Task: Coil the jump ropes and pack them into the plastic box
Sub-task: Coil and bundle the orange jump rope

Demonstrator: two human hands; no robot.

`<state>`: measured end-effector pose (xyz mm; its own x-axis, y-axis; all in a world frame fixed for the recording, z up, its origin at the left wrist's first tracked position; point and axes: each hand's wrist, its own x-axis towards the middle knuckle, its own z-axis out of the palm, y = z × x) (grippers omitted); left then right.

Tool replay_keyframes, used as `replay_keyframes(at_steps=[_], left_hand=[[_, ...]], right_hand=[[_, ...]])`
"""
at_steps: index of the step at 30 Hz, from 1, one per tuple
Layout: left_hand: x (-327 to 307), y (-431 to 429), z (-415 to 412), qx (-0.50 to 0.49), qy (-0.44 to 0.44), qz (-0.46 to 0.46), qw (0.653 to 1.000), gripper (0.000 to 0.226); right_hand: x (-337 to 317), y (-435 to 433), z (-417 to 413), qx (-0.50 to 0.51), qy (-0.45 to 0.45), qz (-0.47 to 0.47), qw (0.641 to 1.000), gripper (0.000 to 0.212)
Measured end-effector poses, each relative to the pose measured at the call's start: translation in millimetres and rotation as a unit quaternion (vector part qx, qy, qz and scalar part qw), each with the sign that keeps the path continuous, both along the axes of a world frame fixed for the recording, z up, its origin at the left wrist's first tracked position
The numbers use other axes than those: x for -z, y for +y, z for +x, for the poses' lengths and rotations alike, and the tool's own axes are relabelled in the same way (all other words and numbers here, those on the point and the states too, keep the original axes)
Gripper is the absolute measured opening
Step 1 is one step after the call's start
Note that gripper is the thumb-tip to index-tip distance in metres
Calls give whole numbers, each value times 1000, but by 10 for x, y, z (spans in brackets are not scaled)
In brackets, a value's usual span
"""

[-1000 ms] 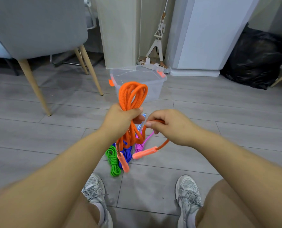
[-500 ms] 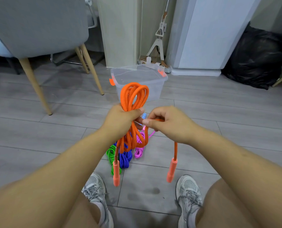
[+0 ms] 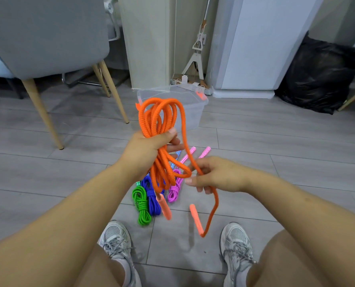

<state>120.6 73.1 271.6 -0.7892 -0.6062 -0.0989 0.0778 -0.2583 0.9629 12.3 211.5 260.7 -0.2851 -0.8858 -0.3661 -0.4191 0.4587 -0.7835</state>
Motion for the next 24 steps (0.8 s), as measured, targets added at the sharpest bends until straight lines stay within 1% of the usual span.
replay_keyframes(at_steps=[2,4,6,8,9,11,13,16,17,19,21,22,23,24], left_hand=[[0,-12,8,-5,-1,-6,1000,10],[6,-42,17,-20,-14,-9,1000,10],[22,-81,24,-41,-44,-26,998,13],[52,-132,31,-53,-81,-67,993,21],[66,-158,34,-54,-101,-93,989,26],[88,-199,42,-49,-148,-152,976,33],[101,-210,50,-33,-202,-208,957,38],[98,-182,53,34,-265,-266,926,39],[93,-164,56,67,-286,-293,910,37],[89,-134,69,135,-323,-359,865,26],[77,-89,91,189,-334,-404,831,19],[72,-67,102,209,-328,-407,827,17],[62,-43,115,225,-315,-402,830,13],[46,-19,132,234,-299,-399,835,15]], right_hand=[[-32,-32,-16,30,-22,-56,998,13],[-73,-48,-34,65,-39,-96,993,15],[-106,-52,-47,106,-45,-140,983,15],[-129,-43,-43,145,-40,-205,967,10],[-139,-32,-35,154,-6,-238,959,11],[-173,0,-15,151,96,-284,942,18],[-249,32,20,136,161,-334,919,27],[-328,33,37,119,211,-389,889,24],[-333,17,29,120,215,-396,885,22],[-336,-30,9,126,210,-402,882,22],[-336,-94,-15,136,193,-399,886,26],[-331,-127,-35,145,180,-392,890,28],[-323,-158,-60,156,165,-385,895,29],[-309,-183,-88,167,152,-377,898,30]])
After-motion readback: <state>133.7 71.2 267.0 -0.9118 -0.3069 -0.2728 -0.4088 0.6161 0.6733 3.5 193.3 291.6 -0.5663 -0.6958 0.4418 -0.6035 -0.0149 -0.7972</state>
